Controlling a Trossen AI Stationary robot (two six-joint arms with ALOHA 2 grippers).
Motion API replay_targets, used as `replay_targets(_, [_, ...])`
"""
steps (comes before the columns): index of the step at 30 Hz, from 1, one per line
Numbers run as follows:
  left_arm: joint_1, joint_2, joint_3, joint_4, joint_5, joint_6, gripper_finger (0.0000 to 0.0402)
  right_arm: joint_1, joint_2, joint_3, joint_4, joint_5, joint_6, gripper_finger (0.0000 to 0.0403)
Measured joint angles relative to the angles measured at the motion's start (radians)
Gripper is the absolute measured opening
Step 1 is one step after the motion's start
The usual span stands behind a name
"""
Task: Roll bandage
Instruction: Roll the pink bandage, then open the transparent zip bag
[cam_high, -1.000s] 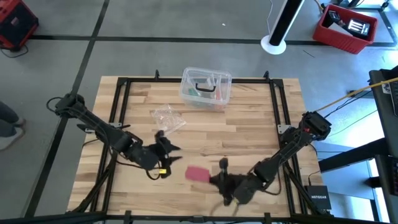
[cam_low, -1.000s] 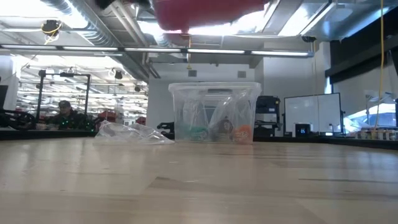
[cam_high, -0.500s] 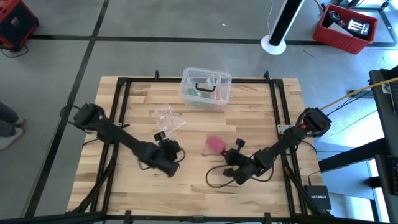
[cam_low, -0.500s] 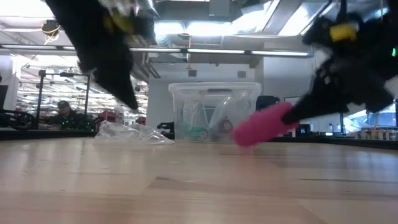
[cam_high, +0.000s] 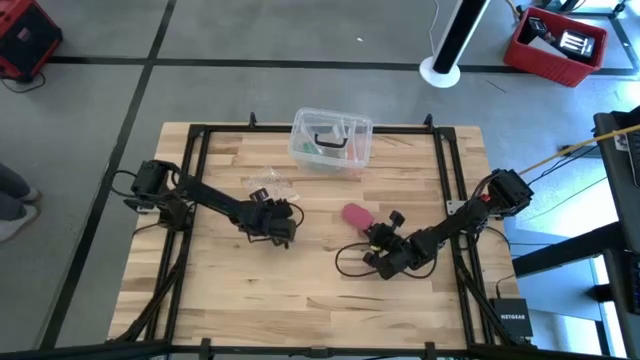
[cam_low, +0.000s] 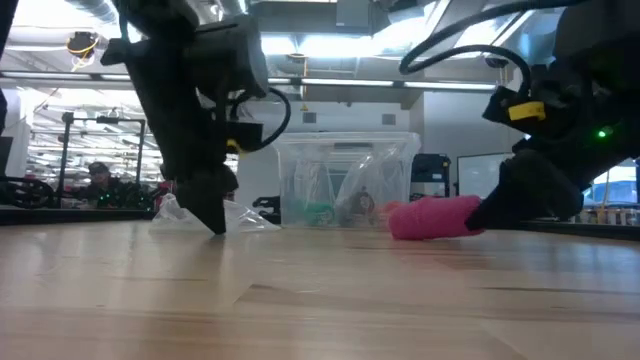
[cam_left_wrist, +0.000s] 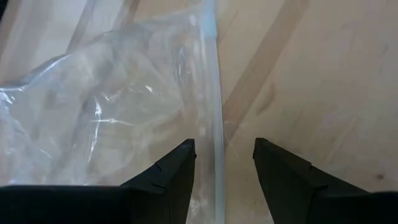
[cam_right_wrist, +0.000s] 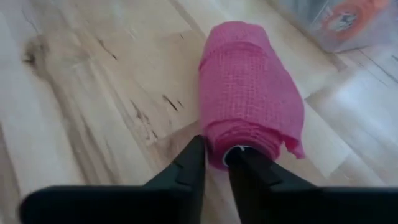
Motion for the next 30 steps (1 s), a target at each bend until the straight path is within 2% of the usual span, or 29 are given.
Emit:
replay_targets(3, [0.007, -0.002, -0.049, 0.081, 0.004, 0.021, 0.0155, 0.0, 0.0, 0.0, 0.002, -0.03, 0.0, 0.0106])
replay_targets(5, [0.006, -0.002, -0.069, 0.129, -0.003, 0.038, 0.0138, 0.001, 0.0, 0.001, 0.001, -0.056, -0.012, 0.013])
replay_targets(7, [0.005, -0.002, -0.085, 0.155, -0.006, 0.04, 0.0106, 0.003, -0.007, 0.001, 0.0, -0.104, -0.033, 0.015])
replay_targets(10, [0.005, -0.001, -0.112, 0.196, -0.001, 0.04, 0.0035, 0.003, -0.029, 0.001, -0.003, -0.185, -0.061, 0.017])
replay_targets(12, [0.0, -0.001, -0.127, 0.218, -0.004, 0.047, 0.0011, 0.004, -0.055, 0.001, -0.007, -0.236, -0.068, 0.0177])
replay_targets(17, [-0.05, 0.002, -0.133, 0.246, -0.013, 0.027, 0.0002, 0.007, -0.147, 0.001, -0.014, -0.334, -0.082, 0.0177])
replay_targets(24, [-0.244, 0.007, -0.073, 0.296, 0.037, -0.115, 0.0, 0.083, -0.231, 0.001, 0.02, -0.339, -0.107, 0.0177])
replay_targets(30, [-0.331, -0.004, 0.009, 0.216, 0.088, -0.171, 0.0004, 0.15, -0.241, 0.001, 0.218, -0.309, -0.174, 0.0177])
